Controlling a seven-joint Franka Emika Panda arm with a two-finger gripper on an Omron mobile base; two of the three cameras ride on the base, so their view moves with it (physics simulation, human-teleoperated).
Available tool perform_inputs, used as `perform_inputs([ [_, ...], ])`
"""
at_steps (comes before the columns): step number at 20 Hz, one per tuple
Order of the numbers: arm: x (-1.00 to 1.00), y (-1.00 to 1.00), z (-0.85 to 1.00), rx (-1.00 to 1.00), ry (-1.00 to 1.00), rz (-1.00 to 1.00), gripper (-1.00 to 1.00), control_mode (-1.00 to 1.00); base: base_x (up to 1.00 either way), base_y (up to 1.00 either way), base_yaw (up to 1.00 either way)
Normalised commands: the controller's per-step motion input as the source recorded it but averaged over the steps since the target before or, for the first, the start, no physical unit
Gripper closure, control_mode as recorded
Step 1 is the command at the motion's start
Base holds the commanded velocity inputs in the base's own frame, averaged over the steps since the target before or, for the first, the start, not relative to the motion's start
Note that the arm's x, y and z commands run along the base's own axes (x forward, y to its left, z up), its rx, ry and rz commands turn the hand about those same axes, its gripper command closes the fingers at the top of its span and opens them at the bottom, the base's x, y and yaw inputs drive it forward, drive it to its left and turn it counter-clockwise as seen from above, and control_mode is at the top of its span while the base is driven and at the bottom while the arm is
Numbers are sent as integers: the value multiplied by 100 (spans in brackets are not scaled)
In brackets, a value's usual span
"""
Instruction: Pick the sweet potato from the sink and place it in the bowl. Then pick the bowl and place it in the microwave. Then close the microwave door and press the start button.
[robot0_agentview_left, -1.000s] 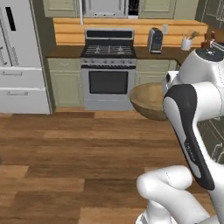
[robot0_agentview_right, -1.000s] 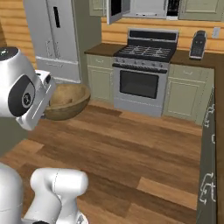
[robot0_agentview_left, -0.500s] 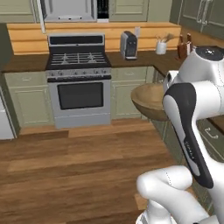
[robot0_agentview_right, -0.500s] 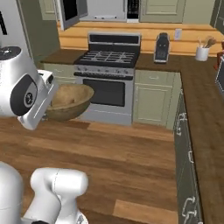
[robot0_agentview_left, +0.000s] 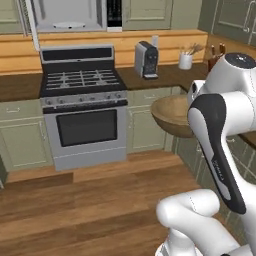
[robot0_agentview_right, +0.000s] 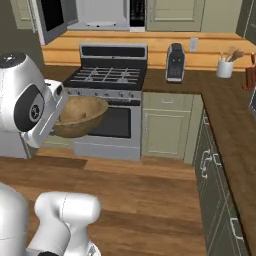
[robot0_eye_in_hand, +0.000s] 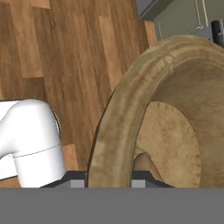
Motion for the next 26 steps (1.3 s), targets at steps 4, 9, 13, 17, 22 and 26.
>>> perform_inputs([
  [4,0,0,0,0,0,0,100,100,100,79,-19],
  [9,0,0,0,0,0,0,100,100,100,72,-17],
  [13,0,0,0,0,0,0,100,100,100,48,-14],
  [17,0,0,0,0,0,0,100,100,100,30,-9],
  [22,0,0,0,0,0,0,100,100,98,53,-1],
  [26,0,0,0,0,0,0,100,100,78,53,0],
])
